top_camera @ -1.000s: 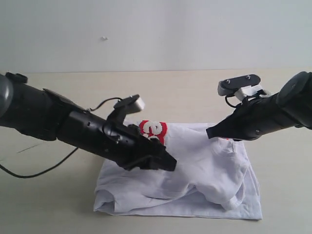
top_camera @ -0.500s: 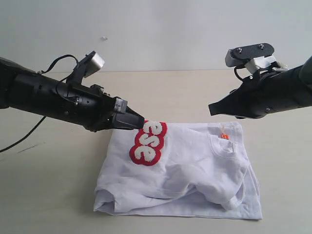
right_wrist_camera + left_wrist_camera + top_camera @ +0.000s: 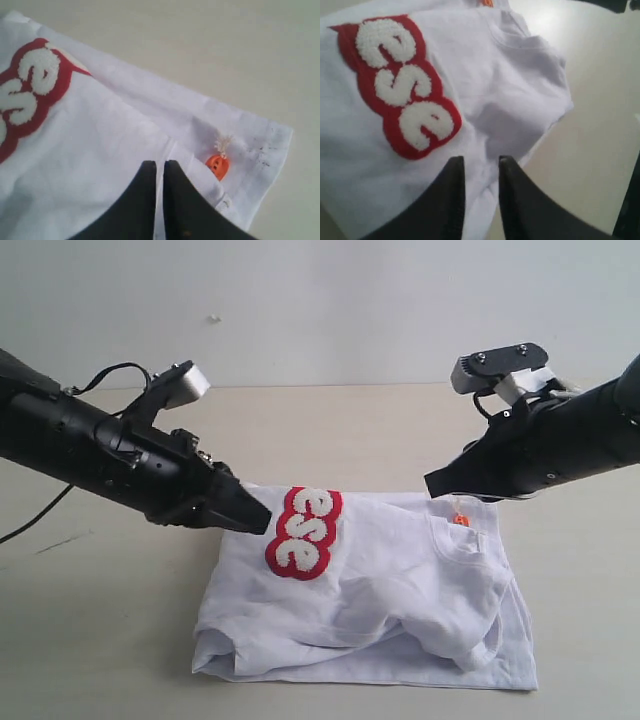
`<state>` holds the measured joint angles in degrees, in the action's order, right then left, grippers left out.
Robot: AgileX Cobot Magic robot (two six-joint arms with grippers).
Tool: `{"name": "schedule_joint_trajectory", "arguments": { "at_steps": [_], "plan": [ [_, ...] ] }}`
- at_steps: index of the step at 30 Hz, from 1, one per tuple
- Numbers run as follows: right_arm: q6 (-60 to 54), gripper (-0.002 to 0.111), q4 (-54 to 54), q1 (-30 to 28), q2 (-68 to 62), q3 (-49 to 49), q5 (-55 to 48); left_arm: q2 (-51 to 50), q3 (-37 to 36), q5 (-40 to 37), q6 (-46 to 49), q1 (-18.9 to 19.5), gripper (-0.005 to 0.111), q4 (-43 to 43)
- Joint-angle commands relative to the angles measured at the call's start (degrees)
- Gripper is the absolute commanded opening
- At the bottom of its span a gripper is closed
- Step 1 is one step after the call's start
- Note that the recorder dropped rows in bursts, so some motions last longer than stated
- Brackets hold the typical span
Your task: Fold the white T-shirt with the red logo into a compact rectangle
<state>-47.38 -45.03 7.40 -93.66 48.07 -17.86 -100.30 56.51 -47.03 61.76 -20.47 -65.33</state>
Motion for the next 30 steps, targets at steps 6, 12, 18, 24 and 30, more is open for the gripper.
{"name": "schedule_joint_trajectory", "arguments": {
  "at_steps": [6,12,18,24,30],
  "plan": [
    [1.43,0.007,4.78,-0.11,3.15,0.30,-5.62,6.06,0.09,-0.68,-12.68,8.14,0.000,21.96],
    [4.89,0.007,8.85,-0.11,4.39,0.30,-11.89,11.35,-2.06,-0.74,-16.39,15.76,0.000,23.02],
    [9.06,0.007,13.46,-0.11,0.58,0.30,-15.03,17.34,-7.45,-0.62,-17.29,18.17,0.000,18.14],
    [2.71,0.007,7.28,-0.11,-5.48,0.30,-18.21,21.32,-13.78,0.06,-15.36,18.17,0.000,16.52],
    [1.37,0.007,5.96,-0.11,-9.31,0.30,-18.21,22.34,-16.77,1.44,-14.43,18.17,0.000,14.65]
  ]
}}
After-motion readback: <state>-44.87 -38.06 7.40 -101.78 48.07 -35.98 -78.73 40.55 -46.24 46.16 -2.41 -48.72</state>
